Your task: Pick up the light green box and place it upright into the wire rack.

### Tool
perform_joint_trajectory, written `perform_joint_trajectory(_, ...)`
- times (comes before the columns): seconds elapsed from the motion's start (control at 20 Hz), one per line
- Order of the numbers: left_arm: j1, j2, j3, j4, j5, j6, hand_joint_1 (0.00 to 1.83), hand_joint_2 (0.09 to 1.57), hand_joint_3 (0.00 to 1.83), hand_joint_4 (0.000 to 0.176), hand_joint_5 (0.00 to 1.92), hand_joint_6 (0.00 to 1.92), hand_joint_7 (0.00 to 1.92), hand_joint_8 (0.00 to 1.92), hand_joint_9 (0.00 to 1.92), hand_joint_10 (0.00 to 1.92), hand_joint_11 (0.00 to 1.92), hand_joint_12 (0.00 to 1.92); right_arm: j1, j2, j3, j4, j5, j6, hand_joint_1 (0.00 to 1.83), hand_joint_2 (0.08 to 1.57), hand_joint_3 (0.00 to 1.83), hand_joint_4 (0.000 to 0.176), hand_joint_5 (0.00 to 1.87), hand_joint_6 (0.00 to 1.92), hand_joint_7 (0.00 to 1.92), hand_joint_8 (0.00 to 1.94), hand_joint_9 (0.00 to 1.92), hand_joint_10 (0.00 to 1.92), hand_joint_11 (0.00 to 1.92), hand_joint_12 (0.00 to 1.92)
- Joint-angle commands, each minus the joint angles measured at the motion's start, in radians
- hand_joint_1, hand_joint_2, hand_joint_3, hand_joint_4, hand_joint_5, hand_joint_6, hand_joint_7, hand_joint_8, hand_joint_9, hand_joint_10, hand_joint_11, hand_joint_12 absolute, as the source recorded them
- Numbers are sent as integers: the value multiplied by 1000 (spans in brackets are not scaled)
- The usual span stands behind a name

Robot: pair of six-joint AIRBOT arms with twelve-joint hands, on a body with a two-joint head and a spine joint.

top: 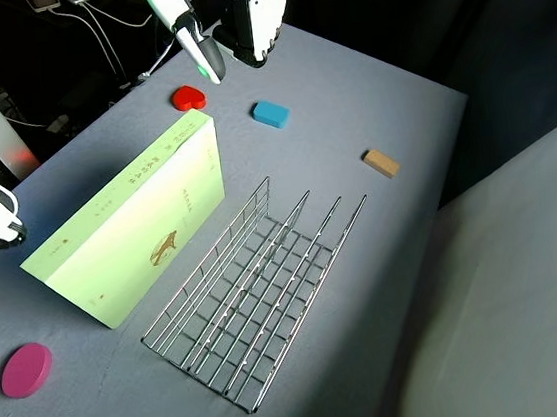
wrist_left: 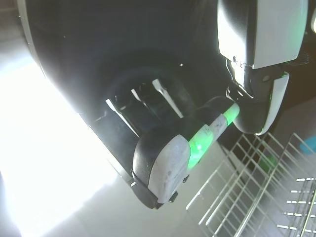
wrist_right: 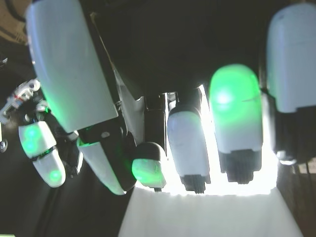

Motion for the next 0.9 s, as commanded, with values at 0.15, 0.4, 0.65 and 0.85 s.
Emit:
perform_joint_trajectory(0.15,-8,-1,-4,98,1,3,269,1152,4,75,313,3,266,0,276,5,54,647,23,-13,-3,-83,28,3,0,1070,24,120,62,4,89,5,56,6,0,510)
perform_joint_trajectory(0.4,-2,6,21,99,-18,34,276,1151,2,75,312,1,266,0,275,2,46,642,46,-48,-3,-83,50,2,12,1083,19,112,62,2,86,2,53,2,0,506)
perform_joint_trajectory(0.65,22,42,46,135,-71,33,271,1153,2,79,300,0,261,0,277,2,42,640,72,-147,-1,-62,97,-46,500,986,0,71,61,0,73,0,42,0,0,401)
perform_joint_trajectory(0.85,35,94,75,161,-139,54,270,1161,4,78,311,4,259,0,276,1,38,638,113,-237,23,37,94,-67,686,968,0,69,52,1,54,1,34,1,0,315)
